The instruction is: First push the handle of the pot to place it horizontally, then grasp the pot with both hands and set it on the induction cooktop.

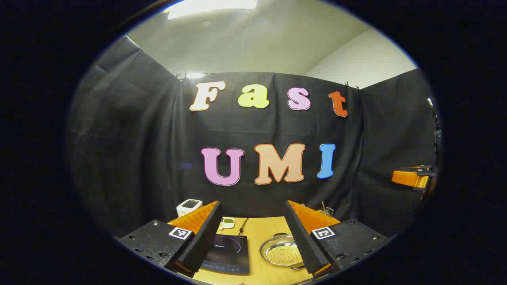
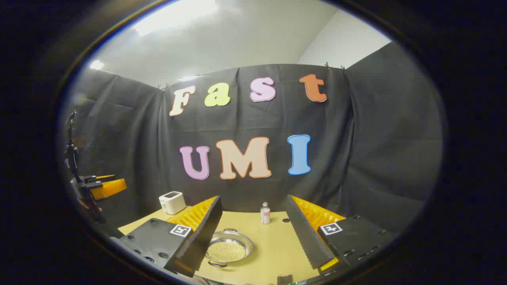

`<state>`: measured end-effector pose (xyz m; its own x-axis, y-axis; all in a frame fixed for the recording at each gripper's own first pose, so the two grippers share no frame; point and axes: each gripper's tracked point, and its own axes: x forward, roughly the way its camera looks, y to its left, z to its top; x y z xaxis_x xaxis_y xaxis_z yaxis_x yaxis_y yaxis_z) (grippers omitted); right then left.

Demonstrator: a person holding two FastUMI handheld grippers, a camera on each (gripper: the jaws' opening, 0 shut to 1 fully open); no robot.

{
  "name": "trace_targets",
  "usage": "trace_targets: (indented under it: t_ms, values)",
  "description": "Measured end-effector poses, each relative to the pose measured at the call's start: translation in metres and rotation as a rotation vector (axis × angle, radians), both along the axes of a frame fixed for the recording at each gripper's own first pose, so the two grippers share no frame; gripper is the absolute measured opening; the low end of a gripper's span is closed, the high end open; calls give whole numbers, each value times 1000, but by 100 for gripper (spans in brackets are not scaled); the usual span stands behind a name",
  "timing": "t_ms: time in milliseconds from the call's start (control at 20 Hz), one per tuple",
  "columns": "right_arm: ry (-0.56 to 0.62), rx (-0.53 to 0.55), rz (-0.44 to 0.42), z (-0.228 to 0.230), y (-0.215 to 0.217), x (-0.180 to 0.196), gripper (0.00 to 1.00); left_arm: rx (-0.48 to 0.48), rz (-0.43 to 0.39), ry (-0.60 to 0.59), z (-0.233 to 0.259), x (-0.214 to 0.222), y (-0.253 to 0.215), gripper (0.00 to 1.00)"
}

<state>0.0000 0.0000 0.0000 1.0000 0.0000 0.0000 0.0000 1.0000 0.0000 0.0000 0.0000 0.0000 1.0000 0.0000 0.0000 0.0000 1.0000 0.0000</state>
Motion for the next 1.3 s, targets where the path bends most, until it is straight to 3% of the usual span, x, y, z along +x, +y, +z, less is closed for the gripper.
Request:
trace_targets:
  t_ms: [50, 200, 350, 450, 500, 600, 650, 700, 750, 1300]
  values:
    - [7, 9, -2, -1, -4, -1, 100, 1, -5, 4, 0, 1, -1, 94]
    - [31, 34, -7, -8, -15, 3, 100, 7, 3, 11, 0, 6, -4, 91]
    - [81, 55, 23, -23, -14, 5, 96, 10, -3, 14, 0, 5, -9, 94]
    - [100, 59, 38, -26, -15, 5, 99, 18, 0, 15, 0, 5, -8, 91]
    - [104, 59, 36, -26, -16, 5, 92, 22, 1, 16, 1, 6, -9, 91]
    - [105, 57, 33, -25, -18, 6, 91, 34, -5, 21, 0, 6, -10, 95]
    - [109, 54, 31, -25, -17, 4, 91, 41, -9, 27, -1, 4, -11, 91]
    - [107, 49, 31, -24, -16, 4, 91, 45, -11, 32, -2, 3, -11, 95]
    - [101, 45, 30, -21, -15, 4, 92, 50, -11, 35, -2, 3, -11, 91]
    - [130, 49, 92, -32, 12, 0, 91, 28, -15, 53, -13, -1, -2, 95]
